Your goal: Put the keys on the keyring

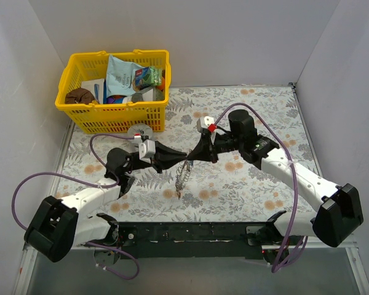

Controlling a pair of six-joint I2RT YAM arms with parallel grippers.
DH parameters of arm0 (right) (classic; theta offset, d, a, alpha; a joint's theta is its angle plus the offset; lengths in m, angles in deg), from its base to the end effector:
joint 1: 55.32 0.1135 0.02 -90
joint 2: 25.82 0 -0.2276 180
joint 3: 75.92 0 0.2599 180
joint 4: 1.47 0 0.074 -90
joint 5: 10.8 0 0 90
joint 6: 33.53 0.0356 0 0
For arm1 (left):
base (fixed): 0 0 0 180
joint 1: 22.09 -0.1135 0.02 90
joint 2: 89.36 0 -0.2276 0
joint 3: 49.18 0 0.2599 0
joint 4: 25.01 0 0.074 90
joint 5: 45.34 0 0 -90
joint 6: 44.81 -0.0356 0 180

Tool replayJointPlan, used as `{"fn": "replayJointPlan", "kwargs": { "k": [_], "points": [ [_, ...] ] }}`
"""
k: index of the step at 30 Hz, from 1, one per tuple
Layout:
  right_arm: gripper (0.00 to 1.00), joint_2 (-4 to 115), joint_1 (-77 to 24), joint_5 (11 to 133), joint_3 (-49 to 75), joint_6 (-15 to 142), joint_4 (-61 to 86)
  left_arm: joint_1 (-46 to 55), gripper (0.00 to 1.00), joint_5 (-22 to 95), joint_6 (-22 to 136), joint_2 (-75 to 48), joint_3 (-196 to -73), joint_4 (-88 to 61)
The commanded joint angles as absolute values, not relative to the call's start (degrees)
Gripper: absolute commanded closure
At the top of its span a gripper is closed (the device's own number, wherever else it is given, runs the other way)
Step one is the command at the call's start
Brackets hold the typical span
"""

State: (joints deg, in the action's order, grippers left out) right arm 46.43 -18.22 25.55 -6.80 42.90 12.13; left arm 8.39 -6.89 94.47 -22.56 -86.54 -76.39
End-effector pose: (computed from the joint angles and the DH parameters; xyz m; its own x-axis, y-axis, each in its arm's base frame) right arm 0.2229 0.2046 0.2887 0.0050 -0.1705 -0.9853 -0.9994 -0.0335 0.0007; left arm 0.1977 -0.1487 0.2309 -0.5035 -0.2505 -0.8269 0.8582 -0.0344 -0.5121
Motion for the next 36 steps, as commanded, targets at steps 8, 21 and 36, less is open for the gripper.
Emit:
{"fn": "replayJointPlan", "kwargs": {
  "k": [8,21,36],
  "points": [
    [0.99,52.6,-18.1,33.7,8.4,28.1,38.4,8.8,0.61,-8.1,67.1,-28.5,-101.2,-29.8],
    [0.99,54.8,-18.1,33.1,11.4,26.4,41.5,13.4,0.67,-3.7,56.2,-21.7,-109.9,-12.3],
    [0.99,55.0,-18.1,33.0,10.7,26.2,41.1,13.9,0.91,-1.9,55.0,-19.9,-111.0,-12.0]
  ]
}}
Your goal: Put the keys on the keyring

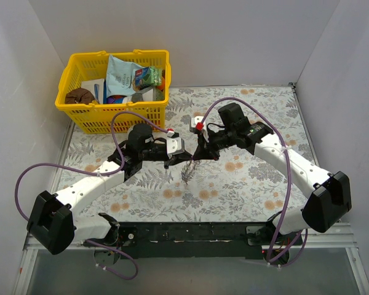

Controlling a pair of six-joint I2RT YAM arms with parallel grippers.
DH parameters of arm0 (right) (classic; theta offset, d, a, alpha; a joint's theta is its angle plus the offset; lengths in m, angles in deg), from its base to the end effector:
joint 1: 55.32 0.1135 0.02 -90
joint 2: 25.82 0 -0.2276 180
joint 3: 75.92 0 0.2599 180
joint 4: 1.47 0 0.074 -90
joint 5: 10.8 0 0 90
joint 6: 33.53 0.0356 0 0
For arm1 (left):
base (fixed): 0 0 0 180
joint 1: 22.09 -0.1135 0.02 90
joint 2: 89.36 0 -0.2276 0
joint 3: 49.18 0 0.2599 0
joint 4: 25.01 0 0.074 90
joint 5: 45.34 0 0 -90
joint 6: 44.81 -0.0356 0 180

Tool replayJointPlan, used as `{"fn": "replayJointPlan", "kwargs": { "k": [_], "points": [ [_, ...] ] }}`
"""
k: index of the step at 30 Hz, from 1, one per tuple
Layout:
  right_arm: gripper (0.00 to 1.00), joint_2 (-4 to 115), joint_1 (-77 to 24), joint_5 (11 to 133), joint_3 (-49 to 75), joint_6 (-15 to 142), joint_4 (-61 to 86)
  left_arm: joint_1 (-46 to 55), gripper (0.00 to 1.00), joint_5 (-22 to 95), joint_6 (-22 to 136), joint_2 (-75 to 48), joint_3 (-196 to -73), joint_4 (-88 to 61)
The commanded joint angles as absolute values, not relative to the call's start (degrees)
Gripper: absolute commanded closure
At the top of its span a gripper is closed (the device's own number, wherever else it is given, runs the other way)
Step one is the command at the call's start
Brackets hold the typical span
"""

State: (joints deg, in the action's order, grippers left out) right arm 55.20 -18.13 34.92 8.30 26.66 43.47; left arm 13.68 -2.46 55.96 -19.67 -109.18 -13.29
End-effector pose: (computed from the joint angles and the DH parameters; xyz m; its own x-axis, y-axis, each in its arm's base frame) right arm 0.2385 0.2121 0.2866 -0.0387 -0.4762 -0.8785 -0.9992 0.0216 0.0324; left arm 0.2189 -0.1899 0.2473 -0.4687 0.1810 -0.8646 0.8792 0.1905 -0.4368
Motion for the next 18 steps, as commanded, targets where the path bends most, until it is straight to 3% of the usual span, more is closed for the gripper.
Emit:
{"fn": "replayJointPlan", "kwargs": {
  "k": [1,4,7,12,18],
  "points": [
    [0.99,54.9,-18.1,33.0,10.8,26.2,41.1,13.9,0.90,-1.8,54.9,-20.0,-111.1,-12.0],
    [0.99,55.0,-18.1,32.8,10.6,26.2,41.1,13.9,0.90,-1.7,55.0,-19.9,-111.3,-12.0],
    [0.99,55.0,-18.1,32.8,10.6,26.2,41.1,13.9,1.00,-1.7,55.2,-20.0,-111.4,-12.4],
    [0.99,54.7,-18.1,32.7,9.5,26.2,40.3,13.9,1.00,-2.1,57.6,-20.8,-110.3,-15.2],
    [0.74,51.0,-18.1,33.8,5.4,29.0,33.6,13.9,1.00,-1.1,64.5,-23.4,-104.3,-27.4]
  ]
}}
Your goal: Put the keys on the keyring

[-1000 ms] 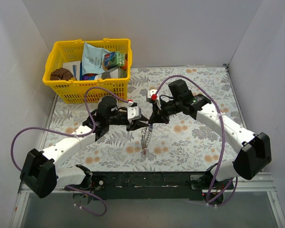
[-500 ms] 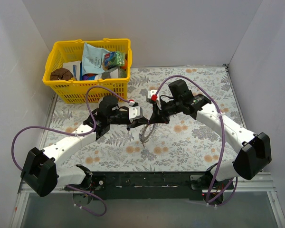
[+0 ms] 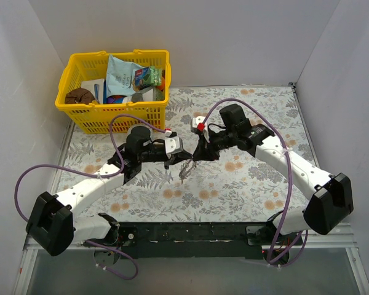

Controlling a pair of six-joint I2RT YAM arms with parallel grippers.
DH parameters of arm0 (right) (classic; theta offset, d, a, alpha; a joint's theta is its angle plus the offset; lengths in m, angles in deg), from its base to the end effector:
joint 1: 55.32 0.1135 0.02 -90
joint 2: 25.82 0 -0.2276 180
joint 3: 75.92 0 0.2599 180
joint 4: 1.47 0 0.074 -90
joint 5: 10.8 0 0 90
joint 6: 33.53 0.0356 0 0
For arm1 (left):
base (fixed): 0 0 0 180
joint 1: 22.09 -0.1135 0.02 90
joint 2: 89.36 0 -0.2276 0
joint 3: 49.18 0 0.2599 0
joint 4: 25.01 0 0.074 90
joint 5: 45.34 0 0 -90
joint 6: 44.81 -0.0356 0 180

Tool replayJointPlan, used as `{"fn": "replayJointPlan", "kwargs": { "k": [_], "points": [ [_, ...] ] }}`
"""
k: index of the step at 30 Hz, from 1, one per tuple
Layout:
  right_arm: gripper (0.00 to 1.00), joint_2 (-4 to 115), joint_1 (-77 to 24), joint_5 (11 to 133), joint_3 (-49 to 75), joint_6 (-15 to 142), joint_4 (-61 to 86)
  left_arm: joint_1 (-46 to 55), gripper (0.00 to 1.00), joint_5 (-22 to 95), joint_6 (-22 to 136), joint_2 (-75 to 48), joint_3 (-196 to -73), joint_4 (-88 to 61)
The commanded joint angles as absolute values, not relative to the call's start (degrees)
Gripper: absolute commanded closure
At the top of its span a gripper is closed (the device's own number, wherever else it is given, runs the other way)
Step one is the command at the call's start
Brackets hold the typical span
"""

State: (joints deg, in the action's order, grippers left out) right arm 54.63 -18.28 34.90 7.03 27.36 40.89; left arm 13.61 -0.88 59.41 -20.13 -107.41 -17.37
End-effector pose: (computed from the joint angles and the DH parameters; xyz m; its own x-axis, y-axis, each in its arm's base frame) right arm 0.2391 0.2116 0.2855 -0.0291 -0.4581 -0.8884 -0.9994 0.0292 0.0176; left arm 0.2192 -0.1888 0.2451 -0.4869 0.1380 -0.8625 0.8648 0.2146 -0.4539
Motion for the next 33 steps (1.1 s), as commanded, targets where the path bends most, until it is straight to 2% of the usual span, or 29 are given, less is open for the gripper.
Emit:
{"fn": "replayJointPlan", "kwargs": {
  "k": [1,4,9,21,33],
  "points": [
    [0.69,50.7,-18.2,34.1,4.7,29.2,32.9,13.9,1.00,-0.9,66.4,-23.7,-103.5,-30.3],
    [0.63,49.2,-18.2,34.7,3.8,29.8,31.7,13.7,1.00,-0.2,68.7,-24.8,-100.9,-36.0],
    [0.58,47.1,-18.3,36.0,1.9,31.0,29.5,13.0,1.00,0.4,73.5,-26.2,-97.7,-44.9],
    [0.57,44.8,-18.4,35.7,-0.4,32.9,26.2,9.3,1.00,1.1,86.0,-28.9,-89.3,-67.5],
    [0.57,42.5,-18.4,33.0,-1.9,36.6,19.7,8.4,1.00,-0.4,93.9,-26.0,-87.1,-80.3]
  ]
}}
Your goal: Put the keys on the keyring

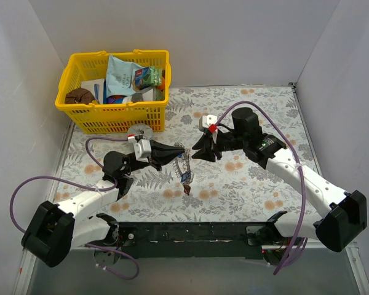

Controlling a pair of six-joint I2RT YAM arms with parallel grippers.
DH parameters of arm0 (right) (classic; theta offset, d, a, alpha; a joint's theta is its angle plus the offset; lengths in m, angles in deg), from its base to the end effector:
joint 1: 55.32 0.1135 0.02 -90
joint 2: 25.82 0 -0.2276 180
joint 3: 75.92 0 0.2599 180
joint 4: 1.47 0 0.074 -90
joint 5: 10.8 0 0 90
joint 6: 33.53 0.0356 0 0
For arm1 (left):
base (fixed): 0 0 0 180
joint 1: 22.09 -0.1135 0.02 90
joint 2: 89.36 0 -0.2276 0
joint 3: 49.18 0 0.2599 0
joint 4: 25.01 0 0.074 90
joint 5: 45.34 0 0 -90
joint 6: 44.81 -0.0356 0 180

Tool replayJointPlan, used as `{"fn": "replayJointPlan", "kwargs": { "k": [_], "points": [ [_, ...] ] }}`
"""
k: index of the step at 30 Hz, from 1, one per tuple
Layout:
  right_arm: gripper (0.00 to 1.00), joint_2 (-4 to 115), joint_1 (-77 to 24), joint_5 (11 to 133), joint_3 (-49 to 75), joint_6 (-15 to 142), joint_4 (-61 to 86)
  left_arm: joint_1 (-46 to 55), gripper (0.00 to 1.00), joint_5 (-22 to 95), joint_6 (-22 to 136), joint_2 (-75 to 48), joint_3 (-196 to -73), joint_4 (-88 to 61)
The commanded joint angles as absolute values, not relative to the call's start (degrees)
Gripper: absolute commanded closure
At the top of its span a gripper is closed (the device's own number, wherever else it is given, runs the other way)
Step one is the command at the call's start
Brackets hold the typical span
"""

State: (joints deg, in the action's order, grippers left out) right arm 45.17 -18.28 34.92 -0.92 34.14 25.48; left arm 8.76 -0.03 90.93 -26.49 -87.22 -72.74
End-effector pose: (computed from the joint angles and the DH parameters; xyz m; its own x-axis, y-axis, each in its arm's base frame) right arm 0.2219 0.1986 0.3081 0.0711 -0.2872 -0.9552 -0.9919 0.0812 -0.0982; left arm 0.1963 -0.1464 0.2456 -0.4263 -0.3385 -0.8389 0.8818 0.0512 -0.4687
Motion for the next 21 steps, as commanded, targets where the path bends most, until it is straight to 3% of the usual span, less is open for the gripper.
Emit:
{"fn": "replayJointPlan", "kwargs": {
  "k": [1,12,21],
  "points": [
    [0.57,42.4,-18.3,33.1,-1.8,37.6,19.4,8.3,1.00,-0.6,94.1,-26.0,-87.1,-80.6],
    [0.59,41.1,-18.3,31.5,-2.6,41.1,14.4,8.4,1.00,-1.4,94.2,-25.2,-87.6,-80.8],
    [0.76,42.7,-18.1,28.3,-2.9,43.0,12.4,8.4,1.00,-1.7,94.4,-25.0,-87.8,-80.7]
  ]
}}
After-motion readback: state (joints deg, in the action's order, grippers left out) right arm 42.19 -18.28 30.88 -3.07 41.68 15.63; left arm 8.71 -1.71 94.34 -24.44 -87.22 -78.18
